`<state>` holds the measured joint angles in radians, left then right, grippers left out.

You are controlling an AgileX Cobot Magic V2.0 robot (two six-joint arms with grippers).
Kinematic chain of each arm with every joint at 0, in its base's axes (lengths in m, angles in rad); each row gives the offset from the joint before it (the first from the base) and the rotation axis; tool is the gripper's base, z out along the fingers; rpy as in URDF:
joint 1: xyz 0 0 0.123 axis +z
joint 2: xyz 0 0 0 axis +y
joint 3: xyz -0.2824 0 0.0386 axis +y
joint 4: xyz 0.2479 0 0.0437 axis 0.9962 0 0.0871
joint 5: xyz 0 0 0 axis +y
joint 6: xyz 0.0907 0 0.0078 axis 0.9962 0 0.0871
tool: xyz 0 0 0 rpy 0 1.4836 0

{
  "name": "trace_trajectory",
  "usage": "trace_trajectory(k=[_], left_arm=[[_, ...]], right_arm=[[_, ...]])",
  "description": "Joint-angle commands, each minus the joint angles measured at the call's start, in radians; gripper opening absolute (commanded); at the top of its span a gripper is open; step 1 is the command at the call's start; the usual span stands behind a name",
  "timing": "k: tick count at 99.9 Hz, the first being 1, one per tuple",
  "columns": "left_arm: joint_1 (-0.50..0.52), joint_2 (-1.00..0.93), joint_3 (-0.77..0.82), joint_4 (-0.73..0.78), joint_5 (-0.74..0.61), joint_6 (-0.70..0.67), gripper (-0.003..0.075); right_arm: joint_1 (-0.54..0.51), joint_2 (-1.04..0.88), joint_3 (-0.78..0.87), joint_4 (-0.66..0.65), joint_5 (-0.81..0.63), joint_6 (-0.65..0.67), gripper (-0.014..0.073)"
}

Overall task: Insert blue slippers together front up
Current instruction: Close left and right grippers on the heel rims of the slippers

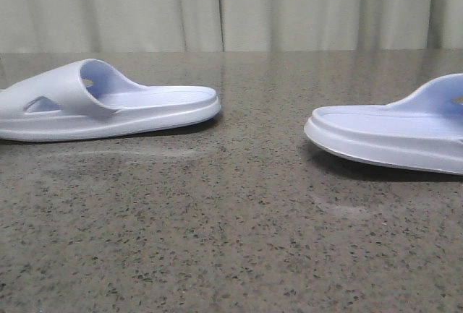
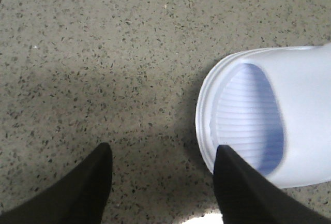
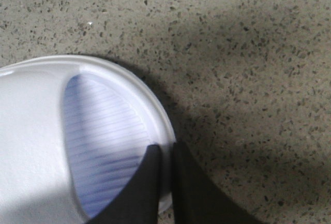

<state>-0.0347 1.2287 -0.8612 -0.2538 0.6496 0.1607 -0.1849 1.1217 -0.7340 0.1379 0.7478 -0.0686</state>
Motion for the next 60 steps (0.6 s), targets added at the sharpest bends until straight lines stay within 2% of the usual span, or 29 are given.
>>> trace_trajectory(k=[1, 14, 32, 60], left_arm=[[0.000, 0.019, -0.065, -0.040, -0.018, 0.013, 0.0382], [0.000, 0.082, -0.140, -0.090, 0.054, 0.053, 0.0382], [0.000, 0.163, -0.248, -0.104, 0.232, 0.074, 0.0382], [0.000, 0.211, -0.290, -0.106, 0.291, 0.080, 0.0382]], right_arm=[[-0.004, -0.009, -0.028, -0.001, -0.022, -0.010, -0.0107], [-0.004, -0.009, -0.028, -0.001, -0.022, -0.010, -0.0107], [-0.004, -0.009, -0.028, 0.004, -0.021, -0.010, -0.0107], [-0.004, -0.009, -0.028, 0.010, -0.021, -0.010, -0.0107]])
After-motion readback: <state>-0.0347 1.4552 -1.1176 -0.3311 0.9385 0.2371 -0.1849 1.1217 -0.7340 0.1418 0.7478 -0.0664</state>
